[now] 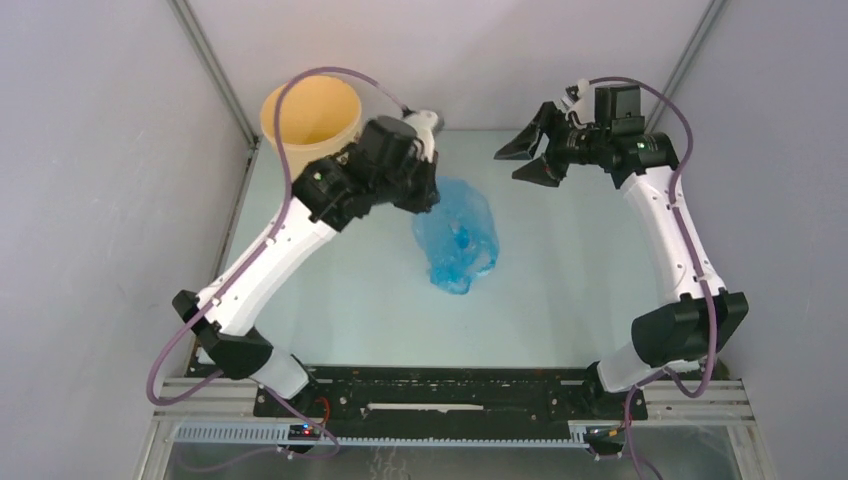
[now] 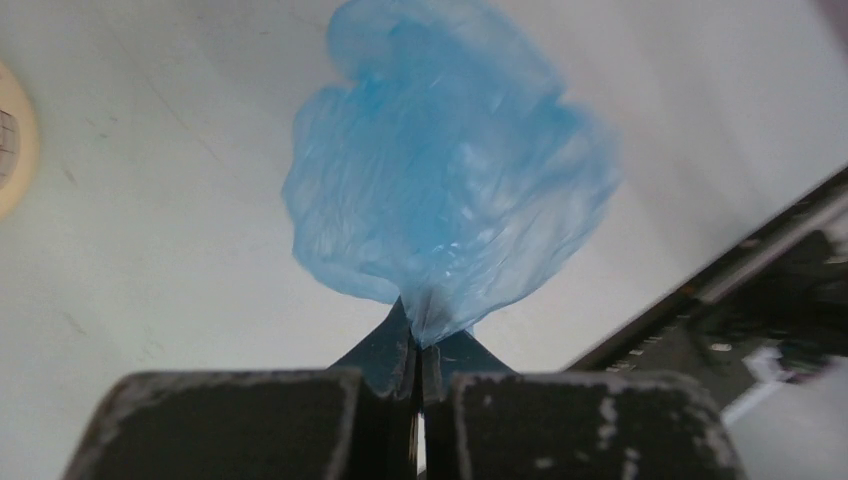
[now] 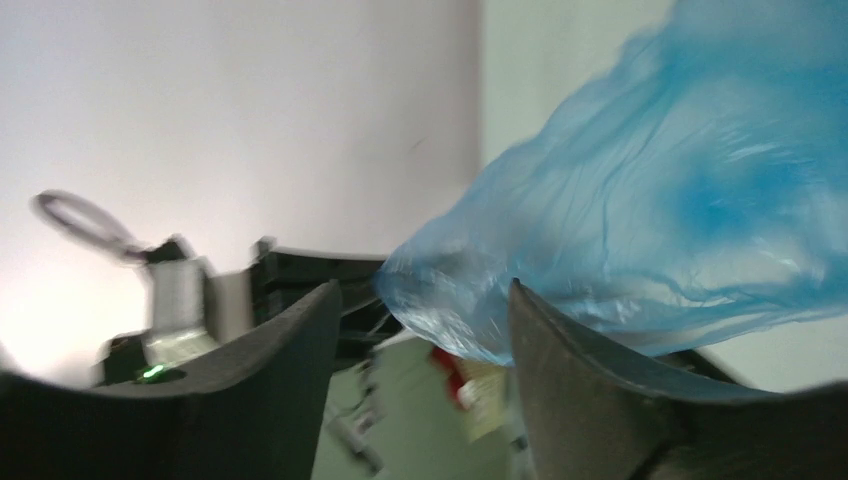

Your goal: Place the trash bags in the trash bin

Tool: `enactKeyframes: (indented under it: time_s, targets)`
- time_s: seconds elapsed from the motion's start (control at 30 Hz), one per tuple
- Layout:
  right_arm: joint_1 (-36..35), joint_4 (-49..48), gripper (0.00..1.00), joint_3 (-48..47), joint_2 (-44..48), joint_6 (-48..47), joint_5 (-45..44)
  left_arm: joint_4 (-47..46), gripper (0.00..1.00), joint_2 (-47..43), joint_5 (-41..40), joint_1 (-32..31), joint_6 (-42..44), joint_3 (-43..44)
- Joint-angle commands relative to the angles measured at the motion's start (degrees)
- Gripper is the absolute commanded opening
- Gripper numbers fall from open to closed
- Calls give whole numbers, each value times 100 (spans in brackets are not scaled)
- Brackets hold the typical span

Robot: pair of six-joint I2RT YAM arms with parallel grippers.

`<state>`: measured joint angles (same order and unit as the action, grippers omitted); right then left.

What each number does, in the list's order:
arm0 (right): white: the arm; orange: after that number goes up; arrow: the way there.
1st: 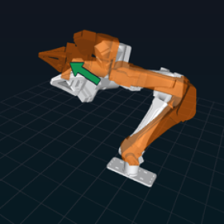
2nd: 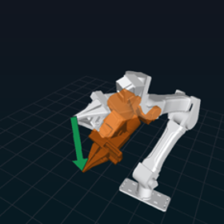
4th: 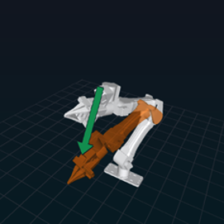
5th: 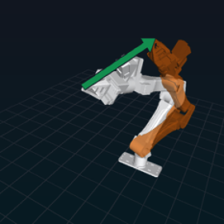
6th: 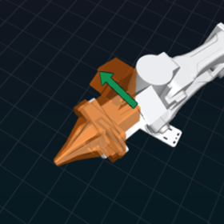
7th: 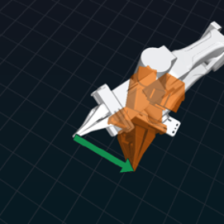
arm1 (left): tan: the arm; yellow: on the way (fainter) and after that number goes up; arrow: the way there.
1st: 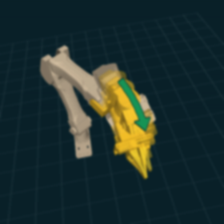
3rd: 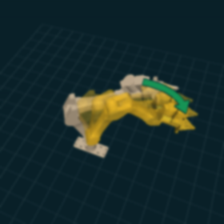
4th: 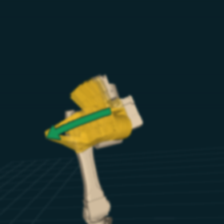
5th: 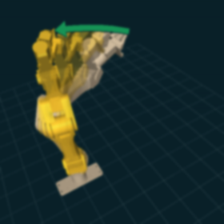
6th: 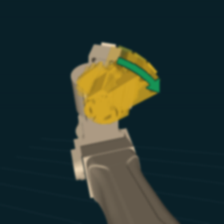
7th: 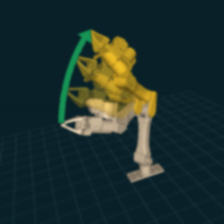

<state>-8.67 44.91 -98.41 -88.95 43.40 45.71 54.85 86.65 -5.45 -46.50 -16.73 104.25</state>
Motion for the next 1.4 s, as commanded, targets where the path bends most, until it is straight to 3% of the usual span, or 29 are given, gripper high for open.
enactKeyframes:
  time_s: [0.0,0.07,0.17,0.37,0.47,0.67,0.8,0.97,1.07,1.37]
  targets:
    - [-245,1585,79,-276,116,-1948,-1797,635,0,408,1564,924,-1470,847]
    - [-476,1405,81,124,415,-2343,-2291,539,0,539,2249,1255,-1861,787]
    - [-809,905,82,1044,902,-2563,-2633,403,0,594,2500,1336,-2018,759]
    - [-1023,-65,80,2653,978,-2047,-1675,-31,0,421,2710,1337,-2234,407]
    - [-1233,-604,78,3009,647,-1865,-1427,-126,0,419,2795,1341,-2340,405]
    - [-1870,-1300,77,3279,413,-1823,-1912,-417,0,414,2844,1368,-2622,447]
    - [-1745,-2280,77,3958,701,-1233,-1763,-895,0,309,2880,1373,-2942,238]
    - [-1718,-3236,78,4663,1335,-1185,-2252,-1662,0,261,3224,1440,-3527,-108]
    - [-1577,-3274,78,4912,1461,-1142,-2705,-1939,0,186,3249,1451,-3757,-252]
    - [-1159,-3426,63,5139,1154,-690,-2431,-2639,0,28,3554,1460,-4290,-813]
